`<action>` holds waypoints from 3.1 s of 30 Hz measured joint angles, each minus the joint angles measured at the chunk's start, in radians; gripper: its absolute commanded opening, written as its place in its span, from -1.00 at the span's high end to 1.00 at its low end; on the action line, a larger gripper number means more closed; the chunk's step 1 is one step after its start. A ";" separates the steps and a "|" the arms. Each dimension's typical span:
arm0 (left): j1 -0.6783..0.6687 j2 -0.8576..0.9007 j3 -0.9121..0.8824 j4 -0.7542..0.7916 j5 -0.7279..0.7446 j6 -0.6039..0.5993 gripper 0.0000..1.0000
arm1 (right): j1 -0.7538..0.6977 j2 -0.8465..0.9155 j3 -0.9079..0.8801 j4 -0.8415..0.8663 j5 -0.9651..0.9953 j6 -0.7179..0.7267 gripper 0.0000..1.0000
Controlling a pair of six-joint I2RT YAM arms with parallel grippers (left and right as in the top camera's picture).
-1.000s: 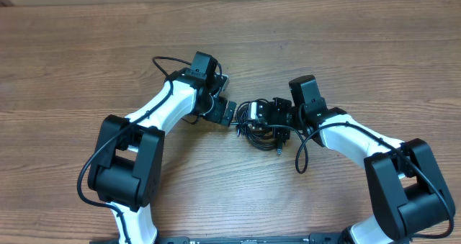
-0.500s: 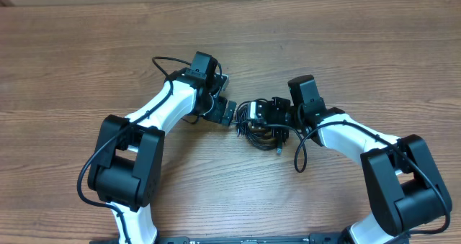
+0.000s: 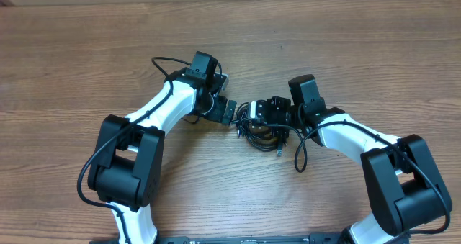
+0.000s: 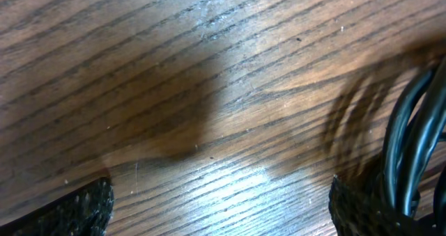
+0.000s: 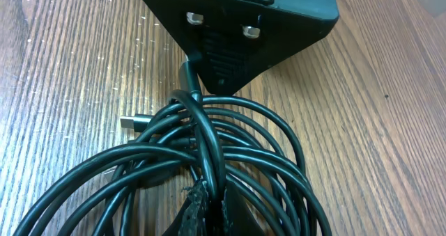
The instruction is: Untangle cables
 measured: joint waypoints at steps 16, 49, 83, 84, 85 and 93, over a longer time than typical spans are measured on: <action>-0.070 0.000 0.000 0.006 -0.054 -0.190 -0.99 | -0.001 0.000 0.000 0.006 0.007 0.002 0.92; 0.025 -0.008 0.000 -0.057 0.021 -0.106 -0.99 | -0.048 0.000 0.003 -0.098 -0.022 -0.092 0.92; 0.025 -0.008 0.000 -0.055 0.037 -0.106 -0.99 | -0.085 -0.047 0.014 -0.264 0.299 -0.079 0.92; 0.025 -0.008 0.000 -0.055 0.037 -0.106 -0.99 | -0.085 -0.051 0.014 -0.271 0.310 -0.078 0.92; 0.025 -0.008 0.000 -0.055 0.037 -0.106 -0.99 | -0.085 -0.056 0.014 -0.277 0.321 -0.077 0.92; 0.025 -0.008 0.000 -0.055 0.037 -0.106 -0.99 | -0.089 -0.180 0.014 -0.360 0.465 -0.090 0.92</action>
